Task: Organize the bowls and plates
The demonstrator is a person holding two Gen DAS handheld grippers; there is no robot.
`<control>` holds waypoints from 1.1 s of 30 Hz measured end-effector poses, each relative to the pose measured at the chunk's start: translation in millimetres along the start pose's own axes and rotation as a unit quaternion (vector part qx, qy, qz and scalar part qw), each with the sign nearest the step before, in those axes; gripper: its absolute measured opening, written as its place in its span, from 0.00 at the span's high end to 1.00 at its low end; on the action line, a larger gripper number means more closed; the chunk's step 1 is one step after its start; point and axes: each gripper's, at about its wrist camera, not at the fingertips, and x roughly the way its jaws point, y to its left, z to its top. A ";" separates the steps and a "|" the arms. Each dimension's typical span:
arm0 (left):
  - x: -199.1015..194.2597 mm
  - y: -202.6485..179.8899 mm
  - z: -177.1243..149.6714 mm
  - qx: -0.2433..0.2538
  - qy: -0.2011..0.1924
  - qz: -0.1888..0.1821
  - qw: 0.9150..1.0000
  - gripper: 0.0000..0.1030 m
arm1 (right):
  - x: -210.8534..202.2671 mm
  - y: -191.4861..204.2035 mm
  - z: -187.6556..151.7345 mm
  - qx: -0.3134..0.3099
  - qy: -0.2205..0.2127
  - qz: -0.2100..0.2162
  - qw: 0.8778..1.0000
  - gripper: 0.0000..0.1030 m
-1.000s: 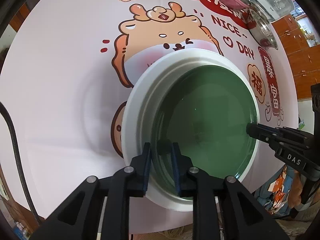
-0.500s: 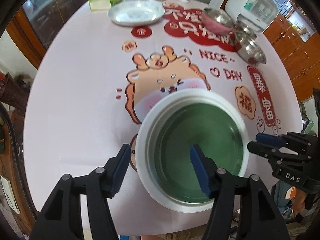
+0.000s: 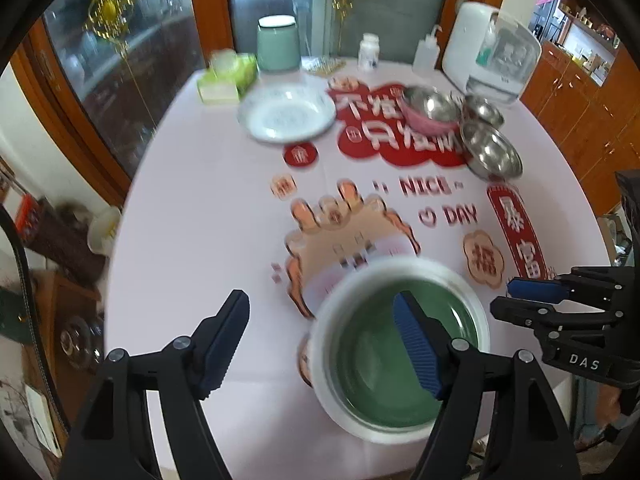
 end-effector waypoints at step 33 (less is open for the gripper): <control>121.2 112.9 237.3 -0.001 -0.047 0.052 0.998 0.23 | 32.0 -34.8 250.1 0.028 -0.090 -0.057 0.994 0.70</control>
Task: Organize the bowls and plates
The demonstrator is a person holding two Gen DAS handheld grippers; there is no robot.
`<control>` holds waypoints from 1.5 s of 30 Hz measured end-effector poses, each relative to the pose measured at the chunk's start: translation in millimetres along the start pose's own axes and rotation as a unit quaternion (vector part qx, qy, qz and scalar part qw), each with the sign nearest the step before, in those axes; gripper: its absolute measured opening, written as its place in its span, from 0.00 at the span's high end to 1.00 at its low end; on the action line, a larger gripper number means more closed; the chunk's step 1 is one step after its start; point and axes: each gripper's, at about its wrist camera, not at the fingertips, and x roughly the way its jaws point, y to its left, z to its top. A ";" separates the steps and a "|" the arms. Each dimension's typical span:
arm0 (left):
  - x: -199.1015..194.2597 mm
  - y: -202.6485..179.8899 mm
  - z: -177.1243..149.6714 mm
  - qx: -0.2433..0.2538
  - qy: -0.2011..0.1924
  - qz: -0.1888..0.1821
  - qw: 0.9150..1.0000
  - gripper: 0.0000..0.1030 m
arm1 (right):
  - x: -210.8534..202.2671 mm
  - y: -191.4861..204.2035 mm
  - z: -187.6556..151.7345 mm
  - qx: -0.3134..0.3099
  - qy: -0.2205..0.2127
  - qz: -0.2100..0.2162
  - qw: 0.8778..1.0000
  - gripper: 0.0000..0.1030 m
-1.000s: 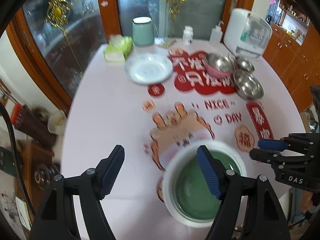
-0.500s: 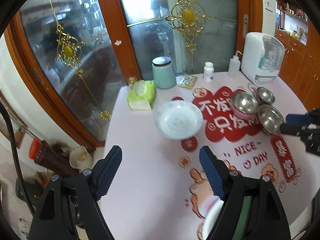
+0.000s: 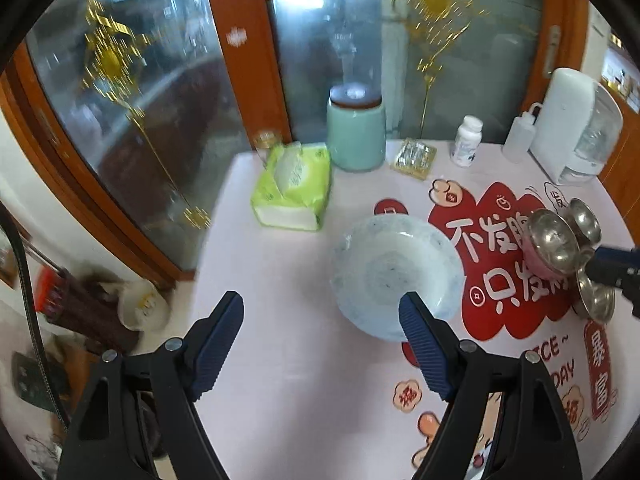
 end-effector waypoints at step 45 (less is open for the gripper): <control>194.7 13.1 -6.3 -0.079 0.187 -0.129 0.971 0.94 | 182.2 -14.8 21.4 0.103 0.138 0.066 0.983 0.94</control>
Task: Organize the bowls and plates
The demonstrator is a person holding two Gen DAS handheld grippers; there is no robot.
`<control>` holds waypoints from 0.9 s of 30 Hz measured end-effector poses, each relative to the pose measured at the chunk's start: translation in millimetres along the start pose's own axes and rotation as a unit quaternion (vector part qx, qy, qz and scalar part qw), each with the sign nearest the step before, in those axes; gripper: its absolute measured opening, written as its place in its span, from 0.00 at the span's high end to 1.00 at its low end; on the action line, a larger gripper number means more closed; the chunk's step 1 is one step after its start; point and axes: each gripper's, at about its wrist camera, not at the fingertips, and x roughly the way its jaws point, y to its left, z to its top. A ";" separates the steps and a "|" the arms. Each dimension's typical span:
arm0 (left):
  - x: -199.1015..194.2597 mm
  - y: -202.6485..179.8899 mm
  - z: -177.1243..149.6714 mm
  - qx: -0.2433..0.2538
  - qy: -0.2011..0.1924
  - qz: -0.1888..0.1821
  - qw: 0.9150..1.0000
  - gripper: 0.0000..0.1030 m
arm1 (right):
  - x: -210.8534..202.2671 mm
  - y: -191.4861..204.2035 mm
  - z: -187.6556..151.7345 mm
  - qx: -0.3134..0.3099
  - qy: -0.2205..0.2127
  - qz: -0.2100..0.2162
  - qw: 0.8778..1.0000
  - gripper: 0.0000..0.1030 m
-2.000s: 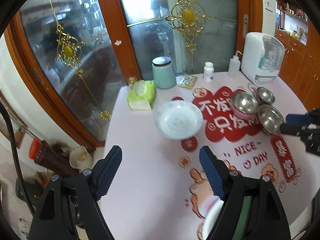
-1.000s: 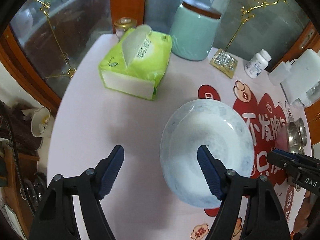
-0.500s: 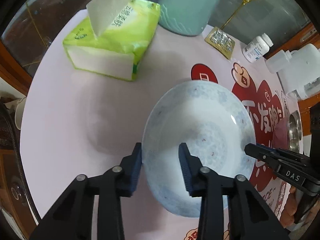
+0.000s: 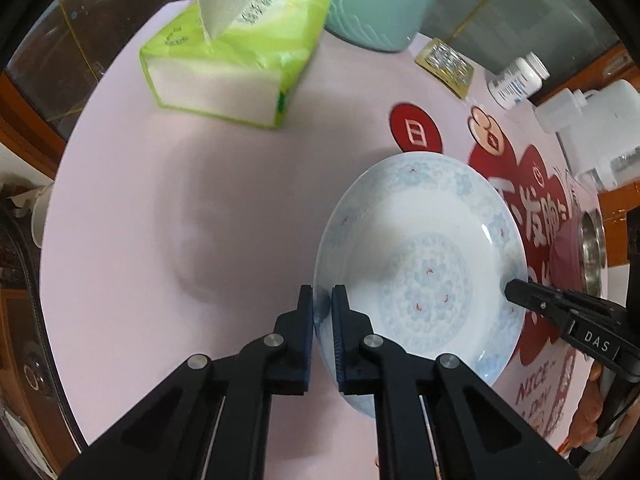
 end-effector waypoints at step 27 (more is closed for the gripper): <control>-124.2 -108.3 -212.8 0.053 -0.005 -0.037 0.998 0.94 | -142.6 -48.8 -216.4 -0.001 -0.020 0.029 0.999 0.94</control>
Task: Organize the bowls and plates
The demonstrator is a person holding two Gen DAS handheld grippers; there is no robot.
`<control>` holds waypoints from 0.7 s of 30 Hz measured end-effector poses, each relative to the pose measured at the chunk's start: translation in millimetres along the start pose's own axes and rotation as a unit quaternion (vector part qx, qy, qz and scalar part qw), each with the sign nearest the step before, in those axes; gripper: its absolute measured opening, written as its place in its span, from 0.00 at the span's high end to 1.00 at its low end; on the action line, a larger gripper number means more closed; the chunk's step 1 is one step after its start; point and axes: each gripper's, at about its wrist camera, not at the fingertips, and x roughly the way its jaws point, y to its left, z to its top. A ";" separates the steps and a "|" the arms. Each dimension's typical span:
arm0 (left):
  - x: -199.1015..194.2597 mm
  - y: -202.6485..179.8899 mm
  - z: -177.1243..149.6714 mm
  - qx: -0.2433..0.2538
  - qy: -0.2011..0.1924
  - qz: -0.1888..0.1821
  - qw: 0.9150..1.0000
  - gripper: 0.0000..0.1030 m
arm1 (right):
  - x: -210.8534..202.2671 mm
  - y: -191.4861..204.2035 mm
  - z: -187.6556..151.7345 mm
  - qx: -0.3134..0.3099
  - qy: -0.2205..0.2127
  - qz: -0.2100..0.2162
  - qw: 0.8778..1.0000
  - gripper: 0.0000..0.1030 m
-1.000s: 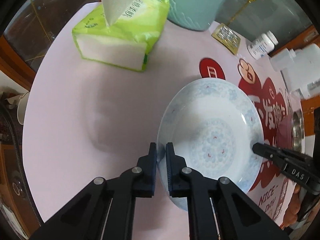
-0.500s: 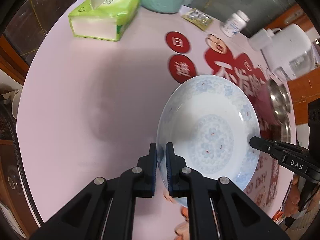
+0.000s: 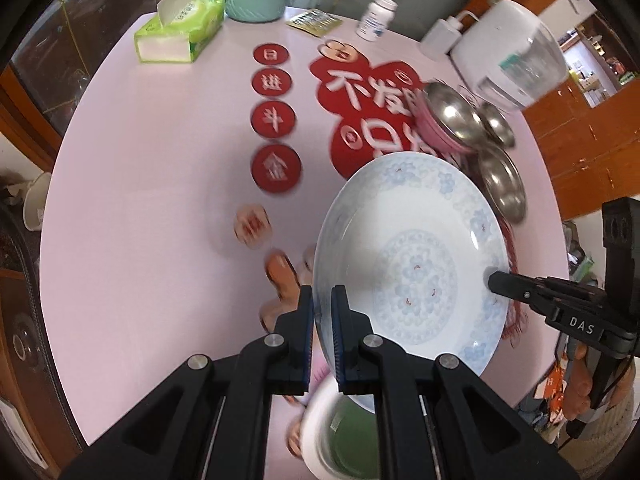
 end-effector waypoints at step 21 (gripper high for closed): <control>28.7 -8.5 -171.3 -0.020 0.032 0.023 0.999 0.94 | 22.1 -9.5 -149.2 -0.043 0.052 -0.014 0.998 0.94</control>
